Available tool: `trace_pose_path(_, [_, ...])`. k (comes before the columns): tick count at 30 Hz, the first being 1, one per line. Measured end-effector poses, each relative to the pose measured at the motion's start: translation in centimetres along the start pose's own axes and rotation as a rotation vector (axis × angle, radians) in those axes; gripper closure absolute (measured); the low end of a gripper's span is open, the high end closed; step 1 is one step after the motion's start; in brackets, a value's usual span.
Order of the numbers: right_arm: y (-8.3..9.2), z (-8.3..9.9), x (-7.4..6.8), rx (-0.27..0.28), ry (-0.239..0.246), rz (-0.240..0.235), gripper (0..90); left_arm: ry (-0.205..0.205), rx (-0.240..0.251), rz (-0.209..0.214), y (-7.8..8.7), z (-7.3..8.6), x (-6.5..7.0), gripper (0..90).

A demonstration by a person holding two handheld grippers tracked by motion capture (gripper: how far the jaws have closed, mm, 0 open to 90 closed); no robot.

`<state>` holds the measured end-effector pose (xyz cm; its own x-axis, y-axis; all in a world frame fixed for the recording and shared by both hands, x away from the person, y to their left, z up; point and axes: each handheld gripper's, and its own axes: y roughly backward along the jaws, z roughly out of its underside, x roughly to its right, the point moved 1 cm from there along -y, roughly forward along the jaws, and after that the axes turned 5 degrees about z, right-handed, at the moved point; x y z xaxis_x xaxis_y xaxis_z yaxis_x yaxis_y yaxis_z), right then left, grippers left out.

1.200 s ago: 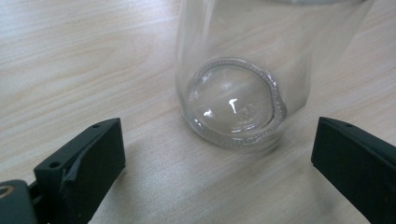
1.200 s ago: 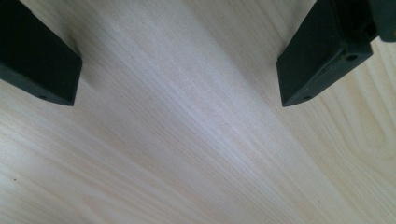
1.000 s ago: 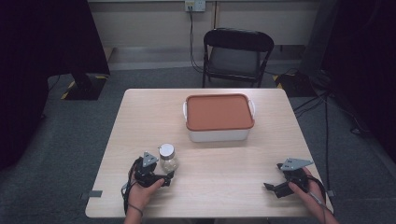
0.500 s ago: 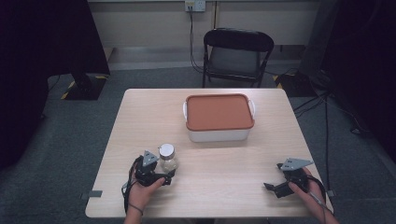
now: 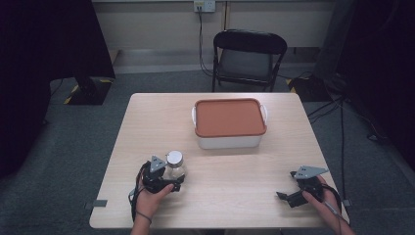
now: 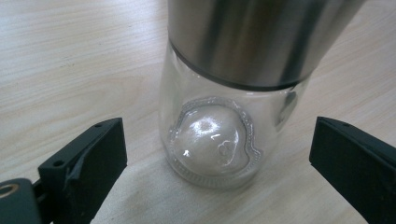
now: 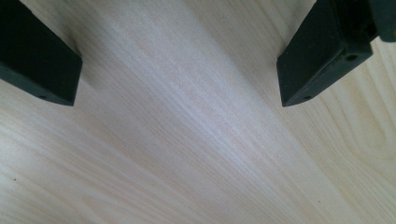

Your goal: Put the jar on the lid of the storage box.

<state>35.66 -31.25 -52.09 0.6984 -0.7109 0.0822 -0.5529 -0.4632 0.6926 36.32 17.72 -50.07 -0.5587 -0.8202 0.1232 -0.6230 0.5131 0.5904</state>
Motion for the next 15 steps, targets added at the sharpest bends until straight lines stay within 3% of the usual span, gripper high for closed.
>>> trace_pose_path(15, [0.0, 0.0, 0.0, 0.0, 0.0, 0.0, 0.0, 0.019, 0.035, 0.007, -0.13, -0.55, -0.07, 4.0])
